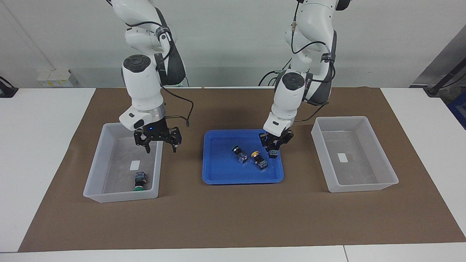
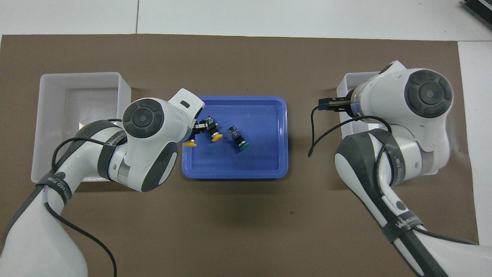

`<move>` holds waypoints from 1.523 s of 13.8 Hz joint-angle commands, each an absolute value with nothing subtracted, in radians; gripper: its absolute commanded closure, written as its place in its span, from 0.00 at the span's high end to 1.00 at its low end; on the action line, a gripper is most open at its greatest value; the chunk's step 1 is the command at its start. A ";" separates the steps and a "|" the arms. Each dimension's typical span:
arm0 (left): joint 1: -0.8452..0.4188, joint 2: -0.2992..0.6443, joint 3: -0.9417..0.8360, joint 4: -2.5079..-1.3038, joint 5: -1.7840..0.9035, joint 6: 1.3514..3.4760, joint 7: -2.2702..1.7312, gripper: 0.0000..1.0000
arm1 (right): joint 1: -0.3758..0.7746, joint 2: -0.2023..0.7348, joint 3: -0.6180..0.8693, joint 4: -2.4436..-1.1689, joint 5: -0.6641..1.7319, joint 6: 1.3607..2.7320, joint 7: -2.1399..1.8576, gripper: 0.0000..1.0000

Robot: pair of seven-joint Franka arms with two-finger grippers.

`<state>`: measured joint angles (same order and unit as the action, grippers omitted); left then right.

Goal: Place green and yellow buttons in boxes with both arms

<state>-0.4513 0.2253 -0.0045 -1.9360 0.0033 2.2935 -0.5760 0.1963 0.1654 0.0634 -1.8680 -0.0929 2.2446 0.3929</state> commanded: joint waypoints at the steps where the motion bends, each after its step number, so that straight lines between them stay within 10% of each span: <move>1: -0.385 0.184 -0.008 -1.873 0.002 2.168 -0.533 0.00 | 0.268 0.179 0.064 -1.847 -0.080 2.241 0.625 1.00; 7: -0.204 0.175 -0.006 -1.769 0.002 1.960 -0.231 0.00 | 0.425 0.282 0.064 -1.769 -0.081 2.298 1.190 1.00; 21: -0.025 0.103 -0.006 -2.201 0.002 2.437 -0.026 0.00 | 0.477 0.434 0.106 -1.723 0.230 2.546 2.020 1.00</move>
<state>-0.0292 0.1320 -0.0029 -2.1404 0.0039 2.3759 -0.0199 0.4704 0.4091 0.0997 -1.7401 0.1557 2.5040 1.9743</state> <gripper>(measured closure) 0.581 0.000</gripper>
